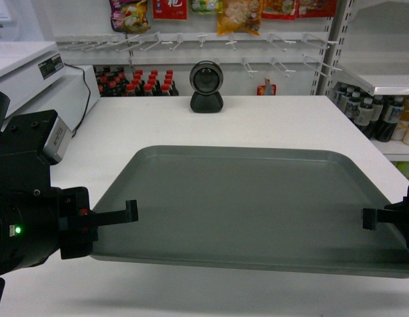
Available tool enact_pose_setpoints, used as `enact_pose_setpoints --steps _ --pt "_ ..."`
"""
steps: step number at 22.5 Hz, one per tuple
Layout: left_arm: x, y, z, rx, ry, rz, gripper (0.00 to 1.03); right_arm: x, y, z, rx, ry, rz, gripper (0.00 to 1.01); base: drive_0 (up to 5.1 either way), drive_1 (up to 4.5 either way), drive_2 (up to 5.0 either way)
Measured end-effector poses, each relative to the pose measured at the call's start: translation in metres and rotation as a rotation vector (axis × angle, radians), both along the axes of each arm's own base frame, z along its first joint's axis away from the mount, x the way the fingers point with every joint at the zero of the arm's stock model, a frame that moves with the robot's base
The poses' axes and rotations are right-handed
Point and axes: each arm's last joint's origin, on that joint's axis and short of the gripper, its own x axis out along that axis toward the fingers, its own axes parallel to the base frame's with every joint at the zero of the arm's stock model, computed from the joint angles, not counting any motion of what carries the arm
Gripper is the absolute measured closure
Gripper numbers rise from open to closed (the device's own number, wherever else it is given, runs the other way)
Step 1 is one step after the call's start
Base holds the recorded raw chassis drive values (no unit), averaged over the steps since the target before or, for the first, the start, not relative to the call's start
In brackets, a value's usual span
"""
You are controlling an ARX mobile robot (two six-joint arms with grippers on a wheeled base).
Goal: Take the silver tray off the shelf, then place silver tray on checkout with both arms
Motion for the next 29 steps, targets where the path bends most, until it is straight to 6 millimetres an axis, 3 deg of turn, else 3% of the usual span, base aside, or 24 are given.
enact_pose_setpoints --steps 12,16,21,24,27,29 --pt "0.0 0.0 0.0 0.0 0.001 0.0 1.0 0.0 0.0 0.0 -0.001 0.002 0.0 0.98 0.0 0.73 -0.7" --pt "0.008 -0.007 -0.006 0.129 -0.181 0.08 1.0 0.003 0.0 -0.004 0.023 -0.138 0.048 0.98 0.0 0.0 0.0" --pt "0.039 -0.014 -0.009 0.222 -0.297 0.122 1.0 0.03 0.001 -0.013 0.04 -0.3 0.09 0.98 0.0 0.0 0.0" --pt "0.067 -0.018 -0.013 0.232 -0.327 0.104 1.0 0.057 0.0 -0.019 0.037 -0.358 0.086 0.98 0.0 0.0 0.0" --pt "0.088 -0.018 -0.031 0.256 -0.301 0.099 0.99 0.079 0.003 -0.03 0.02 -0.357 0.091 0.98 0.0 0.0 0.0" --pt "0.098 -0.017 -0.051 0.272 -0.24 0.098 0.99 0.093 0.006 -0.047 0.008 -0.31 0.103 0.98 0.0 0.0 0.0"
